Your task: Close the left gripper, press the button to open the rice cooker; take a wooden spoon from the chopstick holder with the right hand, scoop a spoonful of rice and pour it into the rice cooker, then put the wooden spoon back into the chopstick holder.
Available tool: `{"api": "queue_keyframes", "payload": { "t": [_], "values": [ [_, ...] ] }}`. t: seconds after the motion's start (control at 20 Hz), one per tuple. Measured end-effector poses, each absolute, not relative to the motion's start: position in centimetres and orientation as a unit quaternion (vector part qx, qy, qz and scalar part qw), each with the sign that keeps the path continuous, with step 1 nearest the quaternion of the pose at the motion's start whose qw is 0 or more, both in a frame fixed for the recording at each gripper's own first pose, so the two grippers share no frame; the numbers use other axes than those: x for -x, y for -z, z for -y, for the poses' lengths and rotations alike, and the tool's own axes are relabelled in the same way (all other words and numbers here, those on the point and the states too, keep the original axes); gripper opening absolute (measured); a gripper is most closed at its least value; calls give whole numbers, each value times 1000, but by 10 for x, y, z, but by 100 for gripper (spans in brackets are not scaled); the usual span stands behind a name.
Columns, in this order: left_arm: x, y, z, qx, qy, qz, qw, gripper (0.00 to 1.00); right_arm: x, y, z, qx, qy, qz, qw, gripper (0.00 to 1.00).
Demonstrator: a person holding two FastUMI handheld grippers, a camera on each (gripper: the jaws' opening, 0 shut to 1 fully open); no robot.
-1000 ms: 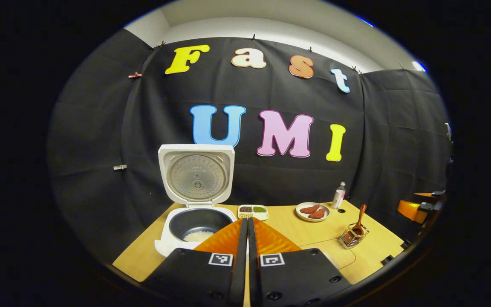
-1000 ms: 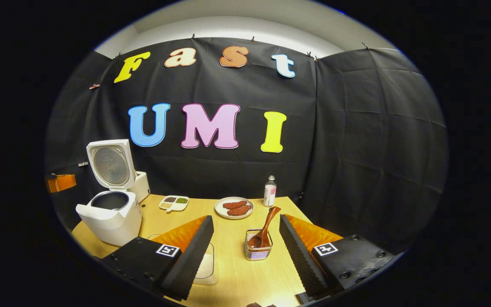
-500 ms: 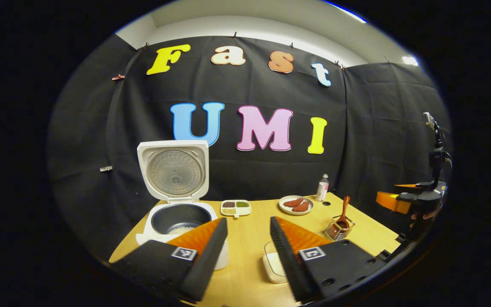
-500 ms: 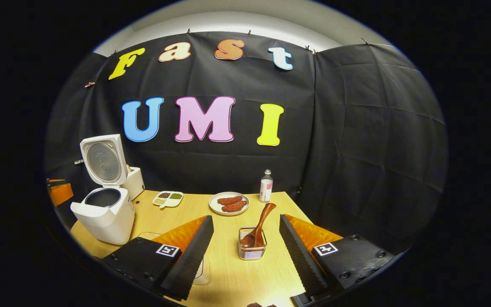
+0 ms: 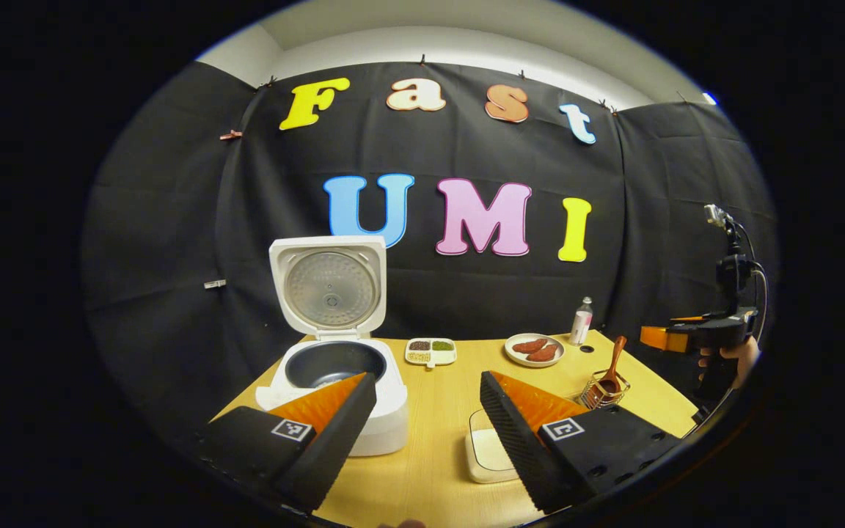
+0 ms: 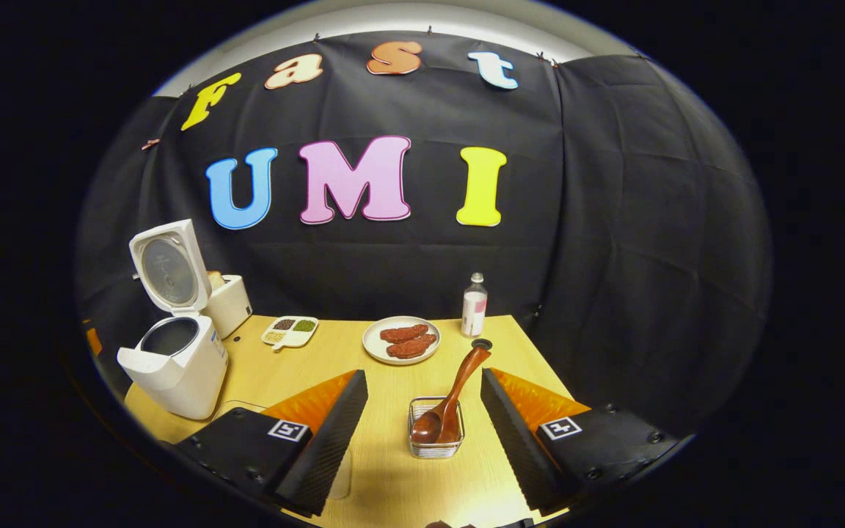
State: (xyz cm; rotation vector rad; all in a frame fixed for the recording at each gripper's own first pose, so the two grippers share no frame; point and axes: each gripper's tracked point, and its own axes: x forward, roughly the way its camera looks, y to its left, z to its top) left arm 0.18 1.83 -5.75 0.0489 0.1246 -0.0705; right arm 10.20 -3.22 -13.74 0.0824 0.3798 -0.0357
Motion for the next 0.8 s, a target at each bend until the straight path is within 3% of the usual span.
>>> {"api": "queue_keyframes", "payload": {
  "t": [0.45, 0.8],
  "values": [
    [14, 75, -29, -2, -64, -96, 993, 98, -168, 224, 64, -74, 19, -269, 960, 98],
    [17, 88, -13, 5, -80, -115, 990, 98, -193, 282, 63, -90, 1, -319, 943, 99]
  ]
}}
